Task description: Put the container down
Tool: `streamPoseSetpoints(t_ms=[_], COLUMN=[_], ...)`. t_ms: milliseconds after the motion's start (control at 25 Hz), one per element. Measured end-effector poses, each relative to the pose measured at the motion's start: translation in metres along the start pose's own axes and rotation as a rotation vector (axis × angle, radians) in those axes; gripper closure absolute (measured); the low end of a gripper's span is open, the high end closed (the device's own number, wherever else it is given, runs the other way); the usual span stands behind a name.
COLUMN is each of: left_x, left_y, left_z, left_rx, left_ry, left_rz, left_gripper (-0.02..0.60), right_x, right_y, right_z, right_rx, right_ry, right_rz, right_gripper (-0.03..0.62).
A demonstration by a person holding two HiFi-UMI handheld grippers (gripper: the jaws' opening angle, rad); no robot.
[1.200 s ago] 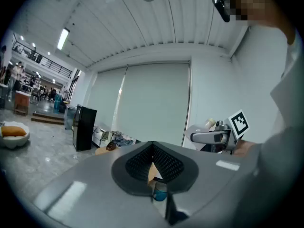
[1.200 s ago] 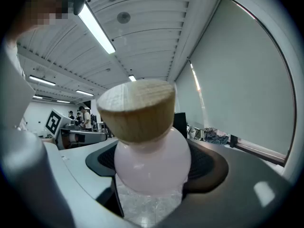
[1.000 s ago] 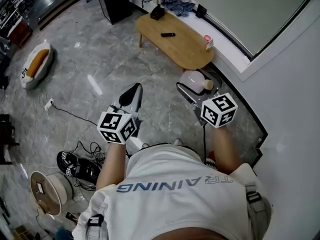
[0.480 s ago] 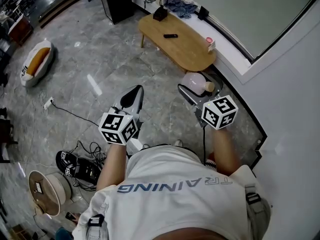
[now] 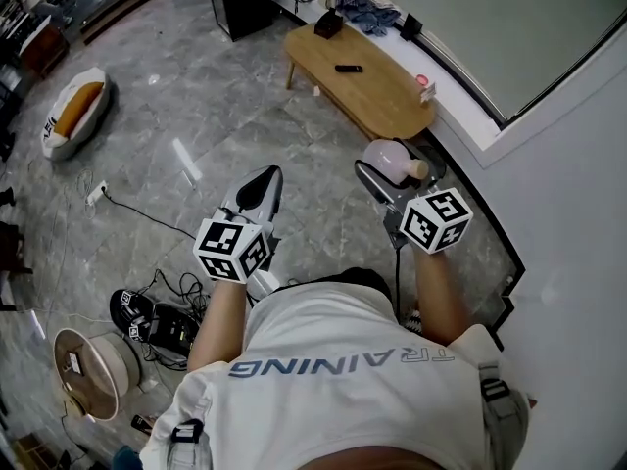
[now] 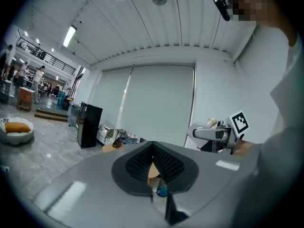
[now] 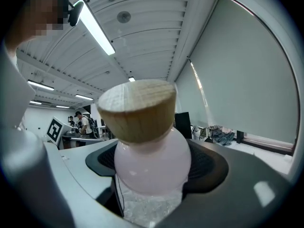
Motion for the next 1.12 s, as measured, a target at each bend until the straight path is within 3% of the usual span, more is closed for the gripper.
streamPoseSetpoints(t_ms=[240,440,600,840,1120], left_x=[-0.004,-0.005,-0.003,0.011,0.02], left_y=[-0.032,-0.049,-0.065,-0.11,-0.134], left_z=[-0.01,0.008,0.029,0.058,0.143], left_rx=[0.008,0.011,0.028,0.125,0.167], left_ry=[-0.025,-0.035,-0.04,-0.035,-0.028], left_rz=[-0.011,-0.016,-0.002,0.008,0.017], left_gripper=[0.58,0.58,0.58,0.579,0.58], right_x=[-0.021,-0.022,-0.021,-0.015,-0.002], right_y=[-0.02,-0.012,0.008,0.037,0.109], right_z=[0.029,0.055,0.09,0.158,0.225], right_rx=[0.006,0.028,0.038,0.09,0.131], right_ry=[-0.037,-0.05,-0.052,-0.037,-0.045], right_rz=[0.011,-0.004,-0.02,-0.008,-0.011], right_gripper=[0.178,0.178,0.178,0.178,0.178])
Point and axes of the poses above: the fingertips, and each gripper's own axes: z forward along the fingers, y to its right, x out of its top, the point moved 9 cm from there along -z, backward along the fingers, and after that the axes turned 8 degrees about y, right-handed, at the moved point
